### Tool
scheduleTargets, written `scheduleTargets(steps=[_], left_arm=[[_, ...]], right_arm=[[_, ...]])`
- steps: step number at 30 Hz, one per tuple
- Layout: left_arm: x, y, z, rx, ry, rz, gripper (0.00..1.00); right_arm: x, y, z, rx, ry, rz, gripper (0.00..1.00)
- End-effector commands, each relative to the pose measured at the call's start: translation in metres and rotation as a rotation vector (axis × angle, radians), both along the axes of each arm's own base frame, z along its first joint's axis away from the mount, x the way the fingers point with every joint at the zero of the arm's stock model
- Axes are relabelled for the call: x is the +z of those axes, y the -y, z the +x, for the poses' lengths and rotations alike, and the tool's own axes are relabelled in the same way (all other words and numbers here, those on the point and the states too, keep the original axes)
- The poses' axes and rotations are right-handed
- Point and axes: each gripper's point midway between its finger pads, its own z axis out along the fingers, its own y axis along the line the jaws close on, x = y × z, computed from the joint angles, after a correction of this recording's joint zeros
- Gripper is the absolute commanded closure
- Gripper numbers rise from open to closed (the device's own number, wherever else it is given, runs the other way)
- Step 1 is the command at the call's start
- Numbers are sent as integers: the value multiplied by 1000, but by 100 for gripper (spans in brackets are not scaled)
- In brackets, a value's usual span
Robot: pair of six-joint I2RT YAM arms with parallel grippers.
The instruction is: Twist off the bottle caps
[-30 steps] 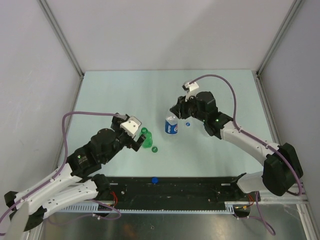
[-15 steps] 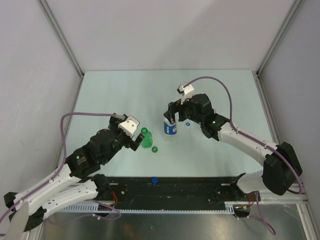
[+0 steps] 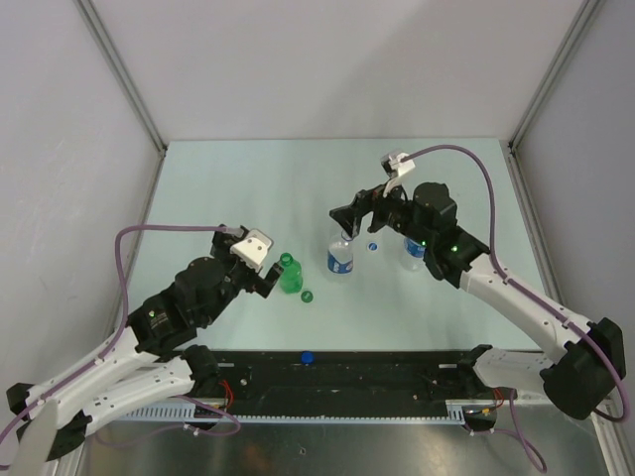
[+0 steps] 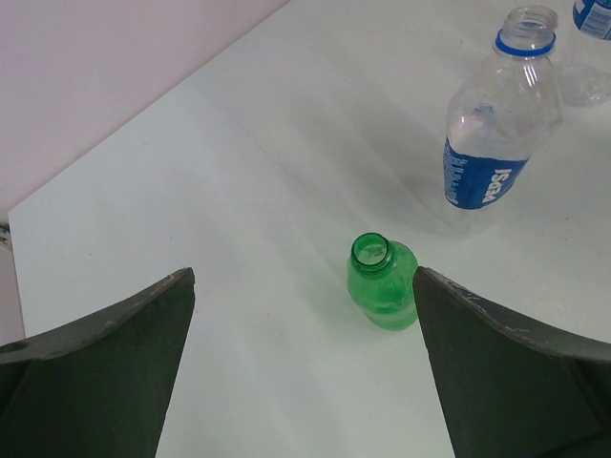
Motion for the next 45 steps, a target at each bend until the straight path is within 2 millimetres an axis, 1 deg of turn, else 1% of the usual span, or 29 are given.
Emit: scheduleTargets(steps=[1, 4, 7, 12, 15, 18, 21, 22, 25, 27, 32, 35, 37, 38, 40, 42, 45], left_arm=[[14, -1, 2, 14, 22, -24, 0], [15, -2, 3, 23, 22, -24, 0], [18, 1, 1, 5, 18, -47, 0], [24, 12, 1, -34, -4, -79, 0], [28, 18, 5, -58, -24, -92, 0], [25, 23, 15, -68, -68, -99, 0], [13, 27, 29, -100, -162, -126, 0], [9, 26, 34, -100, -195, -142, 0], [2, 14, 52, -66, -271, -207, 0], [1, 1, 64, -23, -316, -269, 0], [-1, -26, 80, 52, -413, -428, 0], [-3, -45, 90, 154, -420, -469, 1], [-4, -59, 95, 255, -406, -488, 1], [-5, -67, 97, 312, -394, -497, 0], [-6, -76, 99, 381, -378, -514, 1], [-5, -82, 98, 419, -366, -530, 0], [-1, -84, 95, 439, -353, -561, 0]], right_arm=[[25, 1, -5, 30, 26, 76, 1], [25, 1, -5, 35, 21, 80, 1], [26, 2, -4, 36, 19, 85, 1], [32, 12, -2, 21, 22, 101, 1], [35, 25, 2, -6, 21, 107, 1], [37, 42, 8, -49, 16, 107, 1], [37, 60, 14, -94, 4, 103, 1], [36, 66, 16, -109, -2, 103, 1], [36, 85, 23, -159, -14, 102, 1], [36, 100, 28, -201, -19, 101, 0], [33, 150, 42, -342, -45, 104, 1], [29, 181, 48, -435, -76, 115, 1], [23, 197, 50, -488, -108, 124, 1], [20, 203, 51, -510, -124, 129, 1], [13, 209, 51, -524, -149, 140, 1], [6, 209, 50, -522, -168, 147, 0], [-2, 219, 52, -554, -183, 147, 1]])
